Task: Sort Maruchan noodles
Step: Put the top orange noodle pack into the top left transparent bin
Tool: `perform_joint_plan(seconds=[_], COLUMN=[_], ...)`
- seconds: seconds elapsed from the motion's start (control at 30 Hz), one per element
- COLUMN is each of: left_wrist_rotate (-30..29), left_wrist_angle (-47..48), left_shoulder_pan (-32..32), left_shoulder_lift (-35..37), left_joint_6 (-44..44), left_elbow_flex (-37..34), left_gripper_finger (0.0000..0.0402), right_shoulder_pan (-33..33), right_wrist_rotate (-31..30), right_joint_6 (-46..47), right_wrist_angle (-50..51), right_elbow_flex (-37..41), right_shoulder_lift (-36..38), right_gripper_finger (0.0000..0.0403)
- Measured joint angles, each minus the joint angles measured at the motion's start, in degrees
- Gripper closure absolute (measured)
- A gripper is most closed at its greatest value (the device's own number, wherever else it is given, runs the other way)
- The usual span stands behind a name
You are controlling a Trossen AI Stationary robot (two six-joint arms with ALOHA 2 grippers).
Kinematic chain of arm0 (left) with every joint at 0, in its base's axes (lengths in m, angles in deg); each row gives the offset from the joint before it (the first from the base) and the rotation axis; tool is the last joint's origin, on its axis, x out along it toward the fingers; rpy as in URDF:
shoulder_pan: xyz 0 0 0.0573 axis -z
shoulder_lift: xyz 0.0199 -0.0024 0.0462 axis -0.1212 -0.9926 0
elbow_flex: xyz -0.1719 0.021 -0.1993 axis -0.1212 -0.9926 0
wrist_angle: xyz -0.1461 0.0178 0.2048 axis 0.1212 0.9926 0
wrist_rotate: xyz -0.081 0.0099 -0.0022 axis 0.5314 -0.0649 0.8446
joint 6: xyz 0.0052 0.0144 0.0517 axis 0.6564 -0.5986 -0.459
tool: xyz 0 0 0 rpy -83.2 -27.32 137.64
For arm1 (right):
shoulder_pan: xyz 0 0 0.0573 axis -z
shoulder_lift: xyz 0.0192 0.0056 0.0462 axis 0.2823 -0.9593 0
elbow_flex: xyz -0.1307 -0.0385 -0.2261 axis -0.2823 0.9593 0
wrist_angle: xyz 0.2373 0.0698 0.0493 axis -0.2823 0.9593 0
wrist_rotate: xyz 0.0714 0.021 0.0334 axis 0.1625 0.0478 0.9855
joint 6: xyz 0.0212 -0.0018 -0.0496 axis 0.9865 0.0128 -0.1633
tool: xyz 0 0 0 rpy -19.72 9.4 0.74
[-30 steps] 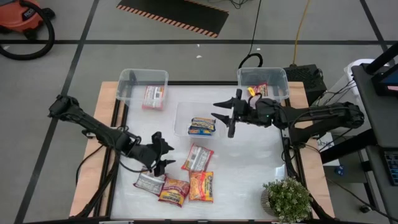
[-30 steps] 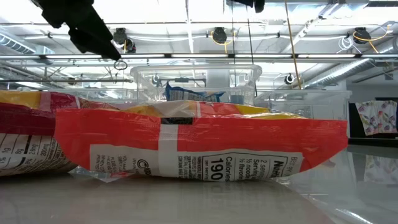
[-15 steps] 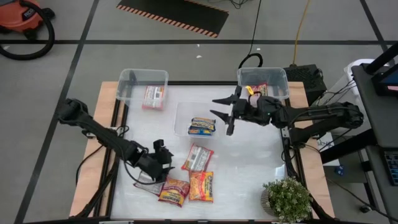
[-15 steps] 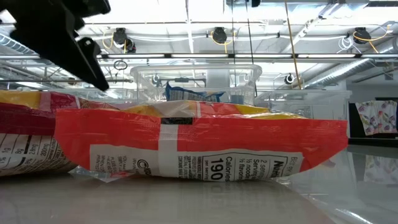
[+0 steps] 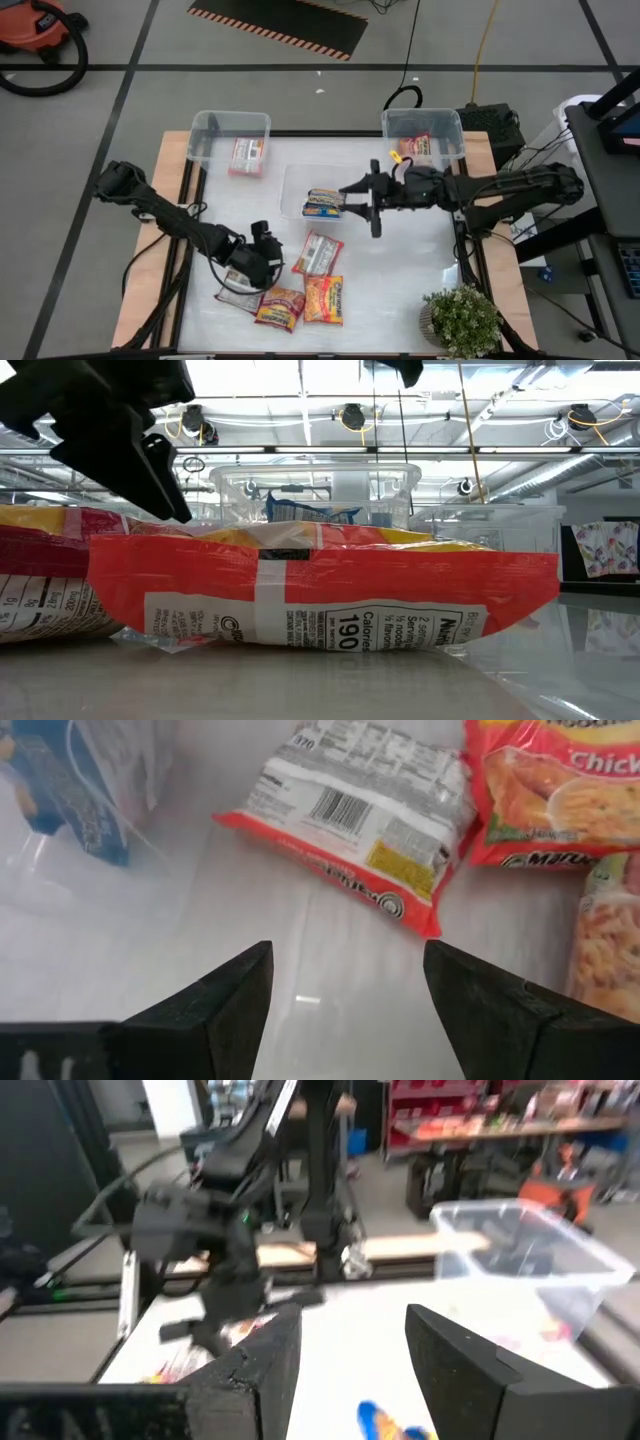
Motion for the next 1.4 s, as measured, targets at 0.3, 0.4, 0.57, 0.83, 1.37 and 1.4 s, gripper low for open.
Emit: perform_joint_plan(seconds=[0.3,0.4,0.57,0.83,1.37,1.4], left_wrist_rotate=[2.61,2.65,2.74,3.29,4.03,3.98], left_wrist_angle=[-7.78,-10.4,-14.69,-15.29,-18.56,-18.78], left_shoulder_pan=[0.27,0.89,0.65,0.28,-1.27,-1.27], left_shoulder_lift=[-1.12,-2.03,-5.53,-12.32,-17.87,-17.9], left_joint_6=[-1.16,-1.51,-1.89,-0.48,1.05,1.04], left_elbow_flex=[0.02,0.03,0.0,0.0,0.09,0.09], left_gripper_finger=[0.014,0.014,0.014,0.014,0.0236,0.0251], right_shoulder_pan=[-2.68,-3.34,-4.26,-6.53,-11.9,-12.11], right_wrist_rotate=[-0.17,-0.2,-0.23,-0.14,-4.45,-4.64], right_joint_6=[2.92,3.05,3.05,8.29,11.22,11.21], right_wrist_angle=[2.69,3.13,6.11,12.24,13.42,13.44], right_elbow_flex=[0.02,0.02,0.02,0.02,0.02,0.02], right_shoulder_lift=[0.0,0.0,0.0,0.0,0.0,0.0], right_gripper_finger=[0.0229,0.0229,0.0229,0.0229,0.0229,0.0229])
